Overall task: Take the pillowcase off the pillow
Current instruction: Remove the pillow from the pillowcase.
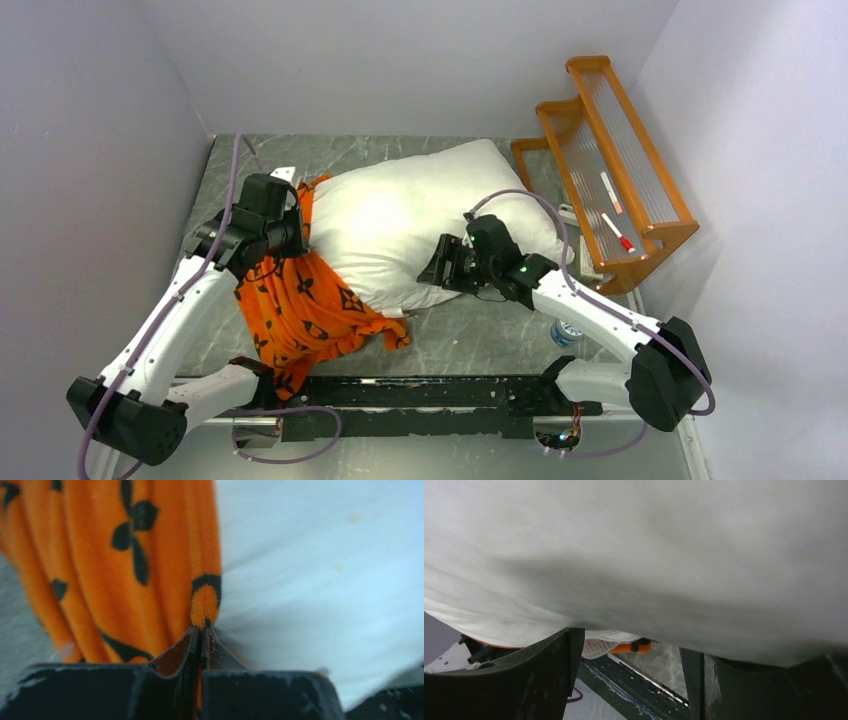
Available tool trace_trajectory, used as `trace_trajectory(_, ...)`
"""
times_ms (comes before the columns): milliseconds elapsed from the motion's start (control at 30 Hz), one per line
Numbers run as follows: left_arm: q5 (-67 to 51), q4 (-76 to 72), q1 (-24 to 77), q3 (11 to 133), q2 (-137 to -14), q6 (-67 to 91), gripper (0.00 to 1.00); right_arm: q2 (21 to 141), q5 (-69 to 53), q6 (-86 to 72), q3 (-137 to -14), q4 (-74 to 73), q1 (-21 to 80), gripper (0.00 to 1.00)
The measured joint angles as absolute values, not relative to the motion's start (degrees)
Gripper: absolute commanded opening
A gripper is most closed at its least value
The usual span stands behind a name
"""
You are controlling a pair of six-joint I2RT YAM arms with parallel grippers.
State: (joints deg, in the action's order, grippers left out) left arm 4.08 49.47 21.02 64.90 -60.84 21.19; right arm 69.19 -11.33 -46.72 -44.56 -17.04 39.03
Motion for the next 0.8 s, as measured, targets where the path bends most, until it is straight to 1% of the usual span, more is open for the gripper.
trace_trajectory(133, 14.0, 50.7, 21.1, 62.4, -60.3, 22.8, 0.05, 67.9, -11.3, -47.2, -43.4, -18.3, 39.0, 0.73)
trace_trajectory(167, 15.7, 51.2, 21.1, 62.0, -59.4, 23.2, 0.07, 67.5, -11.4, -47.4, -43.4, -18.5, 39.0, 0.74)
trace_trajectory(233, 18.4, 52.4, 21.1, 61.8, -57.6, 23.9, 0.11, 66.2, -11.4, -47.9, -43.3, -18.7, 39.0, 0.8)
trace_trajectory(267, 19.5, 52.8, 21.1, 61.9, -56.9, 24.1, 0.15, 65.4, -11.4, -48.2, -43.2, -18.8, 39.0, 0.82)
trace_trajectory(300, 20.2, 53.2, 21.1, 61.9, -56.4, 24.2, 0.23, 64.4, -11.4, -48.6, -43.0, -18.9, 38.9, 0.84)
trace_trajectory(333, 20.4, 53.7, 21.1, 61.9, -56.2, 24.3, 0.34, 63.3, -11.4, -49.1, -42.6, -19.0, 38.9, 0.87)
trace_trajectory(400, 19.6, 54.3, 21.0, 62.0, -56.4, 23.8, 0.53, 60.3, -11.5, -50.5, -40.9, -18.7, 38.9, 0.89)
trace_trajectory(433, 18.7, 54.4, 21.0, 62.0, -56.5, 23.4, 0.61, 59.0, -11.7, -51.1, -39.7, -18.4, 38.9, 0.9)
trace_trajectory(467, 17.0, 54.5, 20.9, 62.0, -56.5, 23.0, 0.65, 57.3, -12.1, -52.0, -38.1, -17.8, 38.9, 0.91)
trace_trajectory(633, 7.5, 54.8, 20.8, 63.3, -54.7, 22.2, 0.68, 50.8, -15.0, -58.6, -27.8, -13.1, 38.9, 0.95)
trace_trajectory(800, 0.2, 55.2, 20.8, 65.1, -50.2, 21.8, 0.67, 50.3, -15.9, -65.7, -18.3, -1.3, 40.2, 0.97)
